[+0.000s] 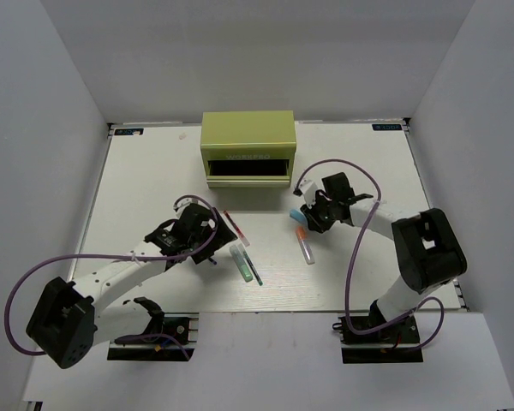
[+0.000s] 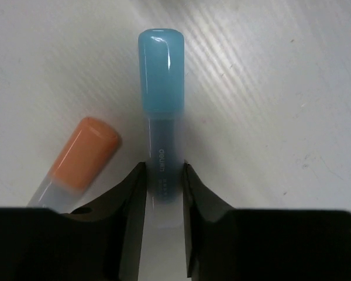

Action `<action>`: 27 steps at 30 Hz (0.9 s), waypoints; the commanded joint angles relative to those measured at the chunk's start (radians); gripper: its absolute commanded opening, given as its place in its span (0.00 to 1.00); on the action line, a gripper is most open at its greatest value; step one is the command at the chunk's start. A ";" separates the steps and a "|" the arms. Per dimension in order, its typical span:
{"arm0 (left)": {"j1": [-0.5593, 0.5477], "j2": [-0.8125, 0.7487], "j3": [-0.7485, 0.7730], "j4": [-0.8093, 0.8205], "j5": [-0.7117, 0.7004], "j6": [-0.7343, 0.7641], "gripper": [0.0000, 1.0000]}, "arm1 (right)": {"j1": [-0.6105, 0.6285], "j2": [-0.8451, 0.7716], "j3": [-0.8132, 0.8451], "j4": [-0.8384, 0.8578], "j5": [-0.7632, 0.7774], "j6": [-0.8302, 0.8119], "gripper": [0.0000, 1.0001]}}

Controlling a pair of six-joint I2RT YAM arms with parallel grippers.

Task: Sort the stationery into containers
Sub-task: Pick up the pen from the center of the board, then place the pen in the drawer.

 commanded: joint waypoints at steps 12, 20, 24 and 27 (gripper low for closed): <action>-0.005 0.069 0.113 -0.128 -0.003 -0.135 0.99 | 0.019 -0.472 0.058 -0.396 -0.309 -0.546 0.14; -0.014 0.181 0.191 -0.187 0.027 -0.158 0.84 | 0.104 -0.313 0.398 -0.302 -0.303 -0.480 0.14; -0.014 0.181 0.191 -0.203 0.027 -0.184 0.83 | 0.154 -0.123 0.581 -0.274 -0.182 -0.490 0.15; -0.014 0.192 0.191 -0.203 0.038 -0.206 0.82 | 0.169 -0.009 0.689 -0.287 -0.156 -0.510 0.16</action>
